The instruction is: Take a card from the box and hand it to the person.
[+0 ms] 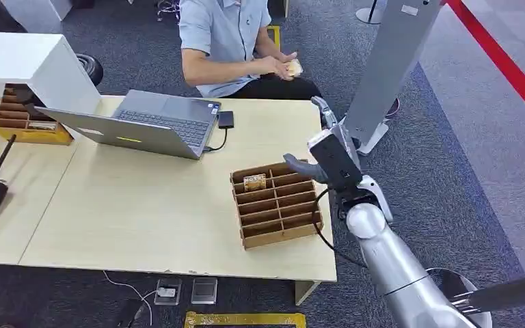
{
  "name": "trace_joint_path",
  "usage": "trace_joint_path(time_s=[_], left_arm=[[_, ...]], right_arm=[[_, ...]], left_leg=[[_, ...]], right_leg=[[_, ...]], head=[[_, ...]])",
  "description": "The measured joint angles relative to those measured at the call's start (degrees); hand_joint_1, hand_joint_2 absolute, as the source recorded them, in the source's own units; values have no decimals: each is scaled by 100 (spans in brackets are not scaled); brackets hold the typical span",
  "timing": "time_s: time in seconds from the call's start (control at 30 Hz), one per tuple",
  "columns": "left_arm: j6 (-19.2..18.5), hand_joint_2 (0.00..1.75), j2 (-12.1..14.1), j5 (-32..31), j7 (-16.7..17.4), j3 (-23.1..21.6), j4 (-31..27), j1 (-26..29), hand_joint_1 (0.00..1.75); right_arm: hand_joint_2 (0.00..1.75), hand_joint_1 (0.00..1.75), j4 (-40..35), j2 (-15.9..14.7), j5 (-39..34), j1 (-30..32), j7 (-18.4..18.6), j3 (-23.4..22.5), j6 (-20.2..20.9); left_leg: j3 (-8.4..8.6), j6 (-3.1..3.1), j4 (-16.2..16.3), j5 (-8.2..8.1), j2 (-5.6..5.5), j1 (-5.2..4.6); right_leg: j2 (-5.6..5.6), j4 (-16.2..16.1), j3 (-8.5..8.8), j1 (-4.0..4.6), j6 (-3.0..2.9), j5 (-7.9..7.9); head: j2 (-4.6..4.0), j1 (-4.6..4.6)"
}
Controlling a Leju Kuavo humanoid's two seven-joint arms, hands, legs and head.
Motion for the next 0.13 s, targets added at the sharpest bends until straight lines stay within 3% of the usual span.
trace_joint_path(time_s=[0.13], left_arm=[[85,0,11,98,39,0,2,27,0]], right_arm=[[175,0,-380,-291,-816,428,195,-76,299]], left_leg=[[1,0,0,0,-1,0]], right_leg=[[1,-2,0,0,0,0]], head=[[0,4]])
